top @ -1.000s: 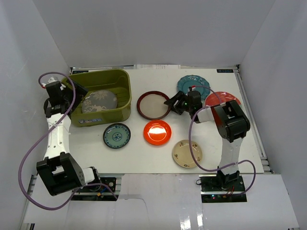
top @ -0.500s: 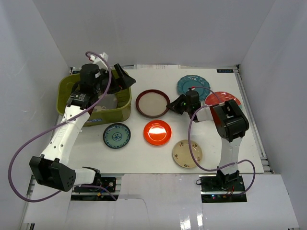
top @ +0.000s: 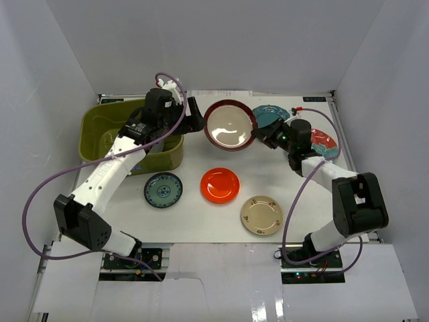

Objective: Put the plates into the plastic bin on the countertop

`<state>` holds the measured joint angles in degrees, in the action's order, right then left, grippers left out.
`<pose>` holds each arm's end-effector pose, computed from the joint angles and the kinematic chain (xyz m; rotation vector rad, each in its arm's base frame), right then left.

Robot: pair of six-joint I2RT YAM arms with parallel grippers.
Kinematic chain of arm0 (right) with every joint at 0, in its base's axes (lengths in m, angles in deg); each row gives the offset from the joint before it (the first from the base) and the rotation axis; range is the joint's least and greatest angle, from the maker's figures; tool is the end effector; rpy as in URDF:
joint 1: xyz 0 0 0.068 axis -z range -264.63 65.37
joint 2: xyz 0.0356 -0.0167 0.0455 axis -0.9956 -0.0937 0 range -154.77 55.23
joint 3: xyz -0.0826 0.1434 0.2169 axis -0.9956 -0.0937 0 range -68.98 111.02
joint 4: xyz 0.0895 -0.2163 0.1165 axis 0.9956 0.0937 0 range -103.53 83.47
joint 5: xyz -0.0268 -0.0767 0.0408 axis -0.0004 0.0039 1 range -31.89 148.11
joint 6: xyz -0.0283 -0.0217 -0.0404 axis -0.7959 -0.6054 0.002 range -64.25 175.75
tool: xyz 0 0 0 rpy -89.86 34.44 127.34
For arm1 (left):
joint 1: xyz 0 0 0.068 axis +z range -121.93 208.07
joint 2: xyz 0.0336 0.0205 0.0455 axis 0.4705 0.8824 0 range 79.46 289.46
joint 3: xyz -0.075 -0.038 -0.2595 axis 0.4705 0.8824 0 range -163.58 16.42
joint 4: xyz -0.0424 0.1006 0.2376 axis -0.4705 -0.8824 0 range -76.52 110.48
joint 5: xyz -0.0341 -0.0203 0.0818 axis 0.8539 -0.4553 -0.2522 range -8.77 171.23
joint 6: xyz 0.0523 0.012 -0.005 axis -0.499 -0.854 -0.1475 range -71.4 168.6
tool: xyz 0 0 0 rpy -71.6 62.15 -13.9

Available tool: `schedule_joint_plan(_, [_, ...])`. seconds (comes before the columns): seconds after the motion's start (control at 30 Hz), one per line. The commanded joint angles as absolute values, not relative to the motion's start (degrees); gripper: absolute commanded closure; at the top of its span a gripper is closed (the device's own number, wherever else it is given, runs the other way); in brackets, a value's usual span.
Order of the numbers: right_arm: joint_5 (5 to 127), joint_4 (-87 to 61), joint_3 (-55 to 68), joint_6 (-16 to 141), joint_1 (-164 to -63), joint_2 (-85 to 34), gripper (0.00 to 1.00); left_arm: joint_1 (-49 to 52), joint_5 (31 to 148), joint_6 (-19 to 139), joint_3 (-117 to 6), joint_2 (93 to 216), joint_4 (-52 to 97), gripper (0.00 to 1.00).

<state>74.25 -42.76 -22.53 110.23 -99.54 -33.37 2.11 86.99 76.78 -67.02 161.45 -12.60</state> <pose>0.3269 0.0974 0.2333 0.4457 1.8794 1.0940 0.2860 -0.1432 0.3837 0.0190 2.1929 -0.6550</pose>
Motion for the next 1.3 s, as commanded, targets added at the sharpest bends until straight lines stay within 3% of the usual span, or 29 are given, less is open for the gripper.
schedule_joint_plan(0.0, [82.72,-51.85,-24.59,111.21,-99.13,-26.18,0.92,0.74,80.20,75.32,-69.54,163.39,-14.68,0.07])
schedule_joint_plan(0.23, [89.05,-54.12,-27.14,114.36,-98.51,-20.97,0.92,0.21,81.14,76.20,-70.07,169.10,-11.34,0.12])
schedule_joint_plan(0.37, [90.63,-54.66,-28.29,114.99,-98.51,-19.83,0.92,0.21,86.40,77.33,-68.58,170.25,-8.53,0.32])
schedule_joint_plan(0.5, [91.51,-55.01,-29.52,115.43,-98.51,-19.39,0.92,0.30,88.88,78.48,-67.35,170.16,-6.86,0.67])
schedule_joint_plan(0.53, [91.42,-54.93,-29.95,115.34,-98.51,-19.30,0.92,0.30,88.88,78.66,-67.17,169.99,-6.51,0.83])
schedule_joint_plan(0.63, [91.42,-54.75,-30.40,115.34,-98.51,-18.77,0.92,0.30,90.81,79.19,-66.73,169.72,-5.54,0.99])
schedule_joint_plan(0.8, [92.56,-54.75,-30.66,115.43,-98.42,-18.95,0.91,1.08,95.37,80.94,-65.59,168.67,-2.65,1.00])
schedule_joint_plan(1.0, [95.28,-54.75,-31.10,115.52,-98.42,-19.91,0.76,4.77,103.54,86.21,-60.67,164.54,4.28,1.00])
schedule_joint_plan(1.03, [96.07,-54.84,-31.19,115.60,-98.42,-20.00,0.77,5.47,106.34,88.22,-58.40,163.93,5.53,1.00])
schedule_joint_plan(1.1, [96.96,-55.63,-31.54,115.60,-98.34,-20.35,0.92,7.32,109.34,90.08,-55.67,162.17,10.18,1.00])
schedule_joint_plan(1.27, [99.07,-57.56,-31.37,116.48,-98.34,-20.88,0.92,7.59,113.39,91.05,-52.23,162.07,10.99,1.00])
